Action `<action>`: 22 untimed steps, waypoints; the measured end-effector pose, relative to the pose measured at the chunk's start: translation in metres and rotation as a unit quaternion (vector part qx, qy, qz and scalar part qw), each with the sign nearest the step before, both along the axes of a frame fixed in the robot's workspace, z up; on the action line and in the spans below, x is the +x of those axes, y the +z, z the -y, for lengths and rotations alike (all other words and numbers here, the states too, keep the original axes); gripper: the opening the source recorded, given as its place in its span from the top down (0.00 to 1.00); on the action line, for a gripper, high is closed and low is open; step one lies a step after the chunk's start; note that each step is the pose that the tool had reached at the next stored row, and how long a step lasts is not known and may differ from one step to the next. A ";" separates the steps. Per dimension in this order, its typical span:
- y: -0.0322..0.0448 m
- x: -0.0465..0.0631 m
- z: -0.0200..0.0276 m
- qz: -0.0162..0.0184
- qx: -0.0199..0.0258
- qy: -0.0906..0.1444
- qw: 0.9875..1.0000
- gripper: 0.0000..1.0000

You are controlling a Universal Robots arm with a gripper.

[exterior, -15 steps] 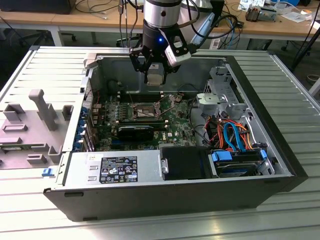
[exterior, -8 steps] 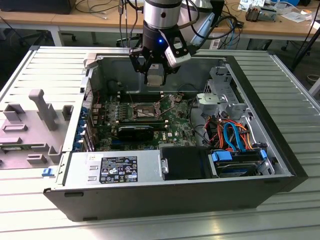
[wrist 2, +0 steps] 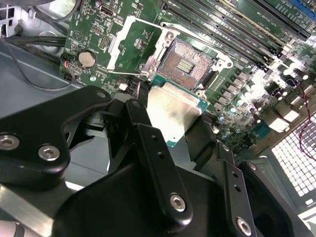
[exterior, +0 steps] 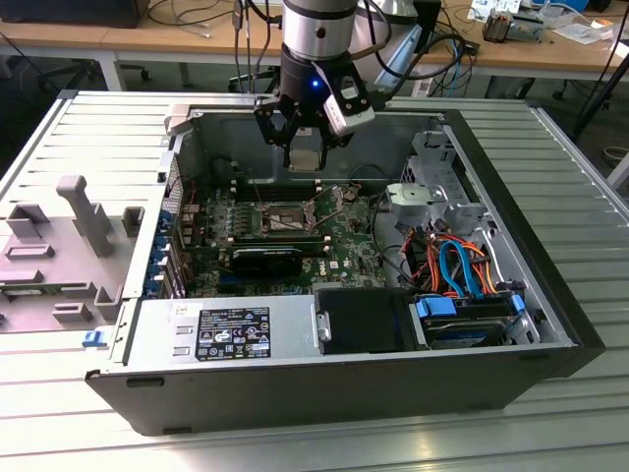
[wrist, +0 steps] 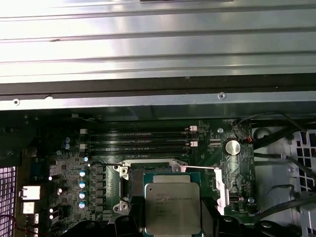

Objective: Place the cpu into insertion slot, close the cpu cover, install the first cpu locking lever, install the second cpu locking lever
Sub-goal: 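Place the cpu into insertion slot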

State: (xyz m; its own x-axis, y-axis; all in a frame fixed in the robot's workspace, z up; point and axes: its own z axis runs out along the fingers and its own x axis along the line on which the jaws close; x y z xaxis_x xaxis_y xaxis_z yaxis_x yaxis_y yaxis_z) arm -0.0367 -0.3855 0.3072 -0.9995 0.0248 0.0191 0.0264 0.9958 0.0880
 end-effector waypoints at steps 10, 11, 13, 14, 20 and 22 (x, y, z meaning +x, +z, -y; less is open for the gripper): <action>-0.0028 0.000 0.0011 0.000 0.000 0.000 1.000 0.46; -0.0032 0.000 0.0013 0.000 0.000 0.000 1.000 0.46; -0.0037 0.000 0.0014 0.000 0.000 0.000 1.000 0.46; -0.0039 0.000 0.0015 0.000 0.000 0.000 1.000 0.46; -0.0057 0.000 0.0022 0.000 0.000 0.000 1.000 0.46; -0.0061 0.000 0.0024 0.000 0.000 0.000 1.000 0.46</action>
